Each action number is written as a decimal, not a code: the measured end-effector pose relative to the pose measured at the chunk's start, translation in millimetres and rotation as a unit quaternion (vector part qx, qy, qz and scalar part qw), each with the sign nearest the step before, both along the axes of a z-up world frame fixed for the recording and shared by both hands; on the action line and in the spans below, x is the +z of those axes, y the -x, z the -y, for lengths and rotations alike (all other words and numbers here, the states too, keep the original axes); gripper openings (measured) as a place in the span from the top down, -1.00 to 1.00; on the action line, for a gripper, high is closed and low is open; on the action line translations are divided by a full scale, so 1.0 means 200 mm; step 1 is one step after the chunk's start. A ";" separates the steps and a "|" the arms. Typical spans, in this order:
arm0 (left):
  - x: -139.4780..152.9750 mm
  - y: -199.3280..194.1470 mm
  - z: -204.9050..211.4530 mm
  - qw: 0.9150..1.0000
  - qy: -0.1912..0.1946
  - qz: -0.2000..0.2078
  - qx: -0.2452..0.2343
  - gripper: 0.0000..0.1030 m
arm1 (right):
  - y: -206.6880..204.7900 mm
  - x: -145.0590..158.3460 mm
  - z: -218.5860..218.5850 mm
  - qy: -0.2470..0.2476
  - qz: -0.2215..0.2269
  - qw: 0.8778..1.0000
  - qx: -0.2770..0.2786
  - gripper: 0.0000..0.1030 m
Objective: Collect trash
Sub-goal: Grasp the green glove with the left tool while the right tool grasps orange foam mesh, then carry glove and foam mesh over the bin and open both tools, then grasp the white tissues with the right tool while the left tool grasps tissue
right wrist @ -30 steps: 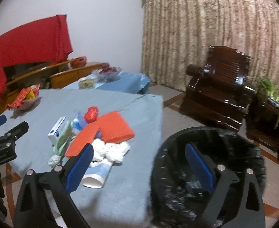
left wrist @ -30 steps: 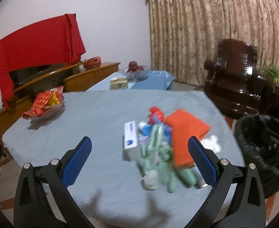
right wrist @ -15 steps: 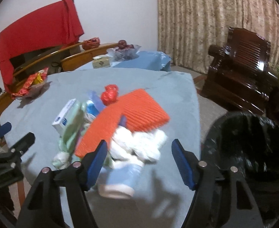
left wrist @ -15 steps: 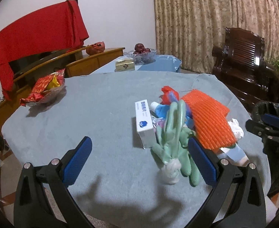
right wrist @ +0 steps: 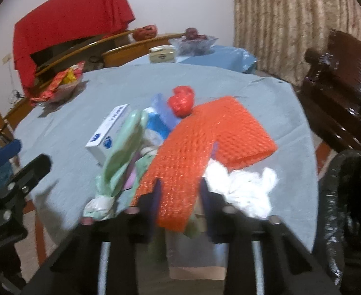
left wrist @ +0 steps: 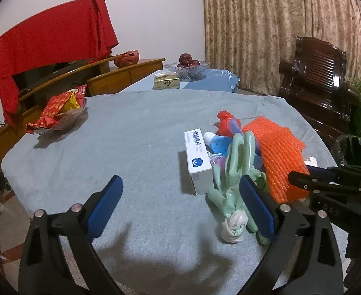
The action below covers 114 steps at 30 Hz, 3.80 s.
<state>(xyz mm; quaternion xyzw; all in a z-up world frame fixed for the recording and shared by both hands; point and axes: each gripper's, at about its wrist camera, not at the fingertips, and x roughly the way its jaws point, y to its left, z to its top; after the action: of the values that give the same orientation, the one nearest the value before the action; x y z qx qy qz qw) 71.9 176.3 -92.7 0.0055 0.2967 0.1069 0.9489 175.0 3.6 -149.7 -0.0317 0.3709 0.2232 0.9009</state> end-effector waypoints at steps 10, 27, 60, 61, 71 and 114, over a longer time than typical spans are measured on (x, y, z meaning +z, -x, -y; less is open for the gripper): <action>-0.03 -0.06 0.08 1.000 0.003 -0.009 -0.029 -0.48 | 0.04 0.12 0.12 -0.041 0.024 0.999 -0.005 0.76; -0.28 -0.36 0.23 0.995 -0.001 -0.064 -0.071 0.69 | 0.03 0.14 0.25 -0.029 0.030 0.999 -0.032 0.76; 0.24 -0.37 1.33 0.941 0.103 0.019 -0.321 0.82 | 0.33 0.33 1.35 0.010 0.092 0.962 -0.256 0.76; 0.22 -0.38 1.38 0.939 0.105 0.015 -0.328 0.82 | 0.33 0.32 1.40 0.010 0.089 0.960 -0.266 0.76; 0.04 -0.55 1.79 0.920 0.112 -0.036 -0.374 0.53 | 0.33 0.21 1.63 0.017 0.058 0.948 -0.314 0.65; 0.04 -0.41 0.21 0.996 0.033 -0.005 -0.079 -0.73 | -0.16 -0.02 0.36 0.001 0.014 0.997 -0.080 -0.58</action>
<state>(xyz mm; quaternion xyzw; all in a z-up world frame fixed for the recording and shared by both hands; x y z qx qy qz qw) 154.6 133.3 -85.6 -0.0017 0.3038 0.0221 0.9525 207.0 -68.4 -154.3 -0.0060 0.3602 0.1495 0.9208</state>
